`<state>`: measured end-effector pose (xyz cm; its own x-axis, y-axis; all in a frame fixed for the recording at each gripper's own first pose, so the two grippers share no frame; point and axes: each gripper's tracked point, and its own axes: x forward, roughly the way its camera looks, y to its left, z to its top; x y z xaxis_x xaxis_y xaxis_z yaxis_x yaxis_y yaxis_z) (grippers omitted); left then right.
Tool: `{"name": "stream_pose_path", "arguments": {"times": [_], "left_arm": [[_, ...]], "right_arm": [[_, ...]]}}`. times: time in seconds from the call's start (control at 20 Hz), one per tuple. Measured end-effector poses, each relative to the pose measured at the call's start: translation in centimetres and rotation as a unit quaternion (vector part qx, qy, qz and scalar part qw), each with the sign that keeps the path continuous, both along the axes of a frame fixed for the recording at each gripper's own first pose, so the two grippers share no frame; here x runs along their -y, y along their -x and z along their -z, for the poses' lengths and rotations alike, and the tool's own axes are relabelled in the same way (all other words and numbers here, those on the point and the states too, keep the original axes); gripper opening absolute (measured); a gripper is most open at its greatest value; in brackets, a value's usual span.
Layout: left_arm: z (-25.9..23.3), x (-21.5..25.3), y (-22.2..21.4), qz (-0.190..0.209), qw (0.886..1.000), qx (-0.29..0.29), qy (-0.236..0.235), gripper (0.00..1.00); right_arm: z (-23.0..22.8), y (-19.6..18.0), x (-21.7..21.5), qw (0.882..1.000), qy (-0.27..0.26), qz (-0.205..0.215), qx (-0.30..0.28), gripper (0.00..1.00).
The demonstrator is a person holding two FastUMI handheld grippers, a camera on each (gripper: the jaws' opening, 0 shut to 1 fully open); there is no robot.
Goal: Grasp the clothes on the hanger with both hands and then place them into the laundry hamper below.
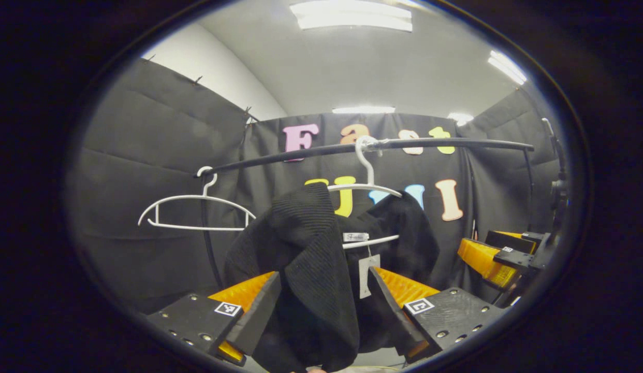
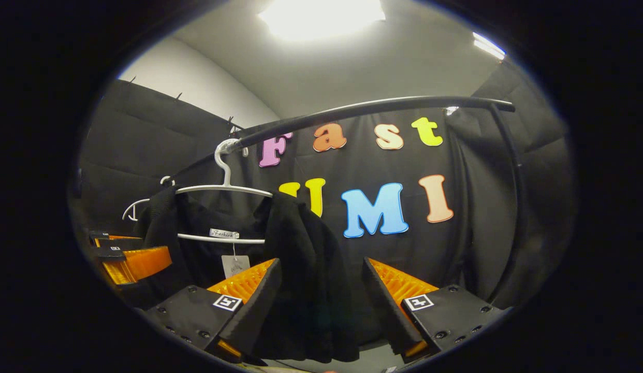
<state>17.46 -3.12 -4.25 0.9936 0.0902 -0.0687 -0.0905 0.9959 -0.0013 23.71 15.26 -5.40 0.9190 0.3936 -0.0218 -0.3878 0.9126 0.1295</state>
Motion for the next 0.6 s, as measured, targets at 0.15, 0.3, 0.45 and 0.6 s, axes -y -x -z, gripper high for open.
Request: {"name": "stream_pose_path", "arguments": {"times": [0.15, 0.3, 0.45, 0.6], "left_arm": [[1.2, -0.6, -1.5, -0.015, 1.000, -0.013, 0.000, 1.00], [1.9, -1.0, -2.9, -0.026, 0.999, -0.020, -0.006, 0.98], [2.0, -1.3, -3.8, -0.035, 0.999, -0.023, -0.022, 0.98], [2.5, -1.6, -4.4, -0.044, 0.998, -0.030, -0.037, 1.00]], "right_arm": [[-0.3, -1.2, -2.7, 0.999, -0.015, -0.040, 0.006, 0.97], [0.1, -2.1, -4.2, 0.998, -0.022, -0.061, 0.004, 0.97], [1.1, -4.2, -6.1, 0.998, -0.025, -0.058, -0.012, 0.94], [2.1, -5.5, -7.2, 0.997, -0.039, -0.061, -0.036, 0.97]]}}
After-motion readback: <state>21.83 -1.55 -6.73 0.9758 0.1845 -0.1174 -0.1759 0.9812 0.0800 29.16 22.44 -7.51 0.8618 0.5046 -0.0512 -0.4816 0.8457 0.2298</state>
